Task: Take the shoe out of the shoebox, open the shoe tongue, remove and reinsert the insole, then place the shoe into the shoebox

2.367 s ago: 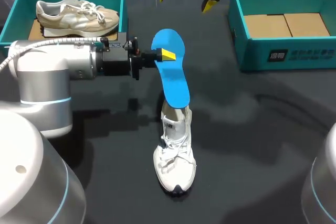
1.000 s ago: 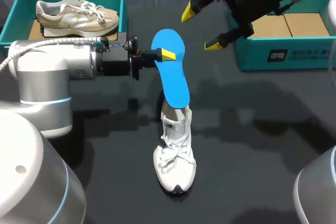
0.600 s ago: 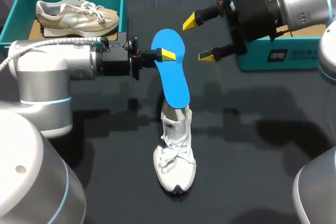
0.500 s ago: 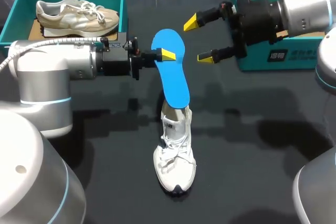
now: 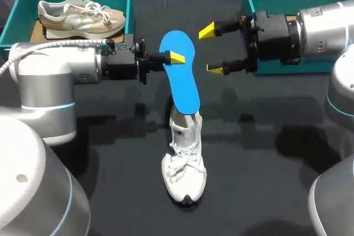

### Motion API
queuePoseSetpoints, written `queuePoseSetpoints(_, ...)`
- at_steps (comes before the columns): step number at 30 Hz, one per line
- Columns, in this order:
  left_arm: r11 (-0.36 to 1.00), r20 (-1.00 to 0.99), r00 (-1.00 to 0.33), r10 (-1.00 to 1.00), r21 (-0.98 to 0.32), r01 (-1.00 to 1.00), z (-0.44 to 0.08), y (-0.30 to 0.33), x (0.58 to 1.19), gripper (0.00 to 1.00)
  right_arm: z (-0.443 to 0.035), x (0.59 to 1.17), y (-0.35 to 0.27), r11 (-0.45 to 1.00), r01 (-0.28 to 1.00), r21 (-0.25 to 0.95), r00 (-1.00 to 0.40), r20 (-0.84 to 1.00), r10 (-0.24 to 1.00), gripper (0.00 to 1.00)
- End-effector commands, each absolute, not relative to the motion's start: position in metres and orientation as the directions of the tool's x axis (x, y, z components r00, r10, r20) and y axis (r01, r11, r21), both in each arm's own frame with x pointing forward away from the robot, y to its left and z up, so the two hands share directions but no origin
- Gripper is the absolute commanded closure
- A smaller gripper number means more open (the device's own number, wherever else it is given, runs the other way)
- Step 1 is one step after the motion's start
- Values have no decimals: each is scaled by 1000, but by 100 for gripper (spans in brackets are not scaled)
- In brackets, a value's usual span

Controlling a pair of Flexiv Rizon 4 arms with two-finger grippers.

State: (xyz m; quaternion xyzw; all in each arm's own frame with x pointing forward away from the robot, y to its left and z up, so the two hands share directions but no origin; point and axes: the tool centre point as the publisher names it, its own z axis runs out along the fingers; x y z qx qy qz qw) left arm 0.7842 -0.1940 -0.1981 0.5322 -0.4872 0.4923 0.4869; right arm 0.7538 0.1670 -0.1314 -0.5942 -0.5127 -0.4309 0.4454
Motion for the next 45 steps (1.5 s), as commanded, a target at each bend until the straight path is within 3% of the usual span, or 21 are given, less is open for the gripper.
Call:
queuePoseSetpoints(1, -53, 998, 40, -38, 38, -998, -199, -194, 784, 100, -138, 752, 169, -83, 993, -87, 102, 973, 206, 0)
queuePoseSetpoints(8, -45, 1000, 11, -17, 10, -999, -195, -193, 784, 100, -140, 751, 168, -79, 994, -71, 85, 979, 186, 0)
queuePoseSetpoints(19, -65, 876, -479, -60, -482, -874, -165, -179, 783, 100, -140, 751, 168, -77, 995, -67, 80, 980, 184, 0)
queuePoseSetpoints(27, -65, 715, -685, -140, -697, -714, -160, -172, 789, 100, -140, 751, 168, -77, 995, -67, 80, 980, 184, 0)
queuePoseSetpoints(38, -69, 248, -954, -170, -968, -240, -152, -164, 801, 100, -140, 751, 168, -77, 995, -67, 80, 980, 184, 0)
queuePoseSetpoints(45, -10, -60, -986, -157, -998, 62, -147, -157, 810, 100, -140, 751, 168, -77, 995, -67, 80, 980, 184, 0)
